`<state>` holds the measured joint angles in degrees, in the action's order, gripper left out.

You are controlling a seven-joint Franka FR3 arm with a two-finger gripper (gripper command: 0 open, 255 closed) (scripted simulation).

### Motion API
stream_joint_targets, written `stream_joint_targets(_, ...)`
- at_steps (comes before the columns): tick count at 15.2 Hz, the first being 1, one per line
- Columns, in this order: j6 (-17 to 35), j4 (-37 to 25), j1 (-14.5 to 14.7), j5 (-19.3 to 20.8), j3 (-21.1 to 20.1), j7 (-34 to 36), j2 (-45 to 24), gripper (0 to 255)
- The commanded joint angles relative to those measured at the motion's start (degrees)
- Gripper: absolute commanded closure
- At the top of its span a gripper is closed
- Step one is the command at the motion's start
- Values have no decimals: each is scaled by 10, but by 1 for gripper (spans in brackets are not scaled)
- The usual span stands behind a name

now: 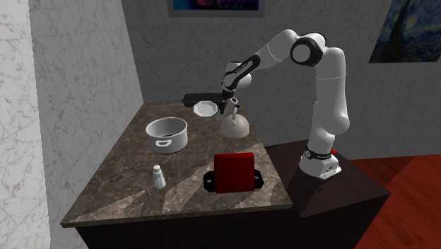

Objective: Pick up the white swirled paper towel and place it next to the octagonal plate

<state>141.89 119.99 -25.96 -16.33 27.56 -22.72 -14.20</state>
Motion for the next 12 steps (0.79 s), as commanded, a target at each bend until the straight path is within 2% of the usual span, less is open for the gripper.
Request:
stream_joint_targets(1, -7, 18, -4, -8, -3, -5, -19, 255)
stream_joint_targets(6, 24, 23, -21, -30, -24, -22, -47, 255)
stream_joint_targets(12, 25, 23, -30, -25, -32, -18, -46, 255)
